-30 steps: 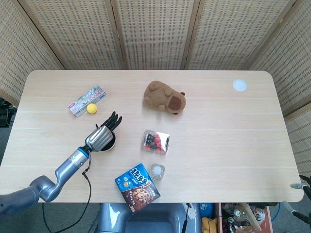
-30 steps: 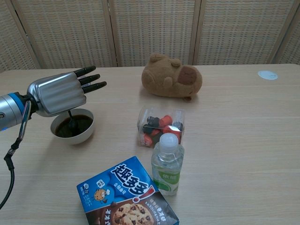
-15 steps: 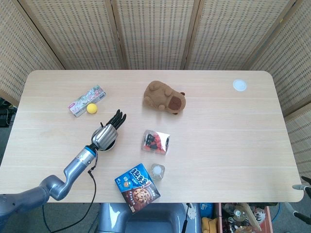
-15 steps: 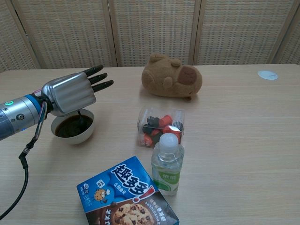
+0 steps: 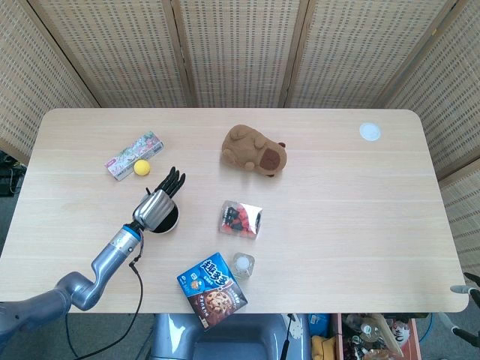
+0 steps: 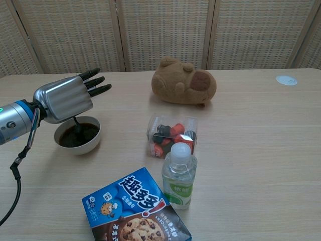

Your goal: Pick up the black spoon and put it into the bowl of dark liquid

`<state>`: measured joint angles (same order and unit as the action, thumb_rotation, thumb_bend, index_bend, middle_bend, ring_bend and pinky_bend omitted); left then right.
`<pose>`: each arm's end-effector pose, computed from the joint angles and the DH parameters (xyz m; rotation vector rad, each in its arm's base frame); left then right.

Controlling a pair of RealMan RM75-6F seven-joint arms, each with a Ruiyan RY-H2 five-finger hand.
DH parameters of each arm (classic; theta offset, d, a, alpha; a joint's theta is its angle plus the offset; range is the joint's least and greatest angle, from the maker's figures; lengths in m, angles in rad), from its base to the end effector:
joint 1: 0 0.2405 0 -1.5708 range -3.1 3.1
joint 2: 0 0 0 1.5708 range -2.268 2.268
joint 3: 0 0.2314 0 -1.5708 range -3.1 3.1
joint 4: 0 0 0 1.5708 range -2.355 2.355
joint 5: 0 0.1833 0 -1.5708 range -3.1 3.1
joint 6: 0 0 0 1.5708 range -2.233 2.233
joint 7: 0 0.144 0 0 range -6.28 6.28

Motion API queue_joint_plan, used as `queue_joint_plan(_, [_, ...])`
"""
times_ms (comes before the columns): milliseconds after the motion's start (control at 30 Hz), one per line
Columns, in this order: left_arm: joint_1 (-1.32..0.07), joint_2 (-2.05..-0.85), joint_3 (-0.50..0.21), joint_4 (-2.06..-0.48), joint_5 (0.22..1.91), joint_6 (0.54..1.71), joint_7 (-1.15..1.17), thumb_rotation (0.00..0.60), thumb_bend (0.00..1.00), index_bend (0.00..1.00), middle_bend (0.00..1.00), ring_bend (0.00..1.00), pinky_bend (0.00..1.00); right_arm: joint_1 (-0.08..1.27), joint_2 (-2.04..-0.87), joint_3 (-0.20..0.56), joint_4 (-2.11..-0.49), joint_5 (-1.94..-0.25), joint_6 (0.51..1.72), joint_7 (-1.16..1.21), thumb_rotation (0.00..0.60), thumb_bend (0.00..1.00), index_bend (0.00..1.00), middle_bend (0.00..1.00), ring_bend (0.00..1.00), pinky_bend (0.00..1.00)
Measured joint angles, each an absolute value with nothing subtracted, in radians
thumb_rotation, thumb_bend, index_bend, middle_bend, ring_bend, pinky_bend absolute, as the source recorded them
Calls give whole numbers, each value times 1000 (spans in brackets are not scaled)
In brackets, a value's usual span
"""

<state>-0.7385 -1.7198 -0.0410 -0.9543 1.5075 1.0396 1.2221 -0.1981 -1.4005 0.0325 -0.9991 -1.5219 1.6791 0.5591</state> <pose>-0.1714 0.3348 -0.0139 -1.8942 0.5704 -0.1747 -0.3680 -0.0764 0.1655 1.0821 -1.0459 1.0019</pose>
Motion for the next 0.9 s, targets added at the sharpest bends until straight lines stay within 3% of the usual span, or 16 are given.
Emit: queue_joint_plan(900, [-770,-1789,-82,-929,1455,1017,1243,600,380,613,8,0,0,-207,-1408,36,-981,-1511,1674,575,600,300,429,301,149,244])
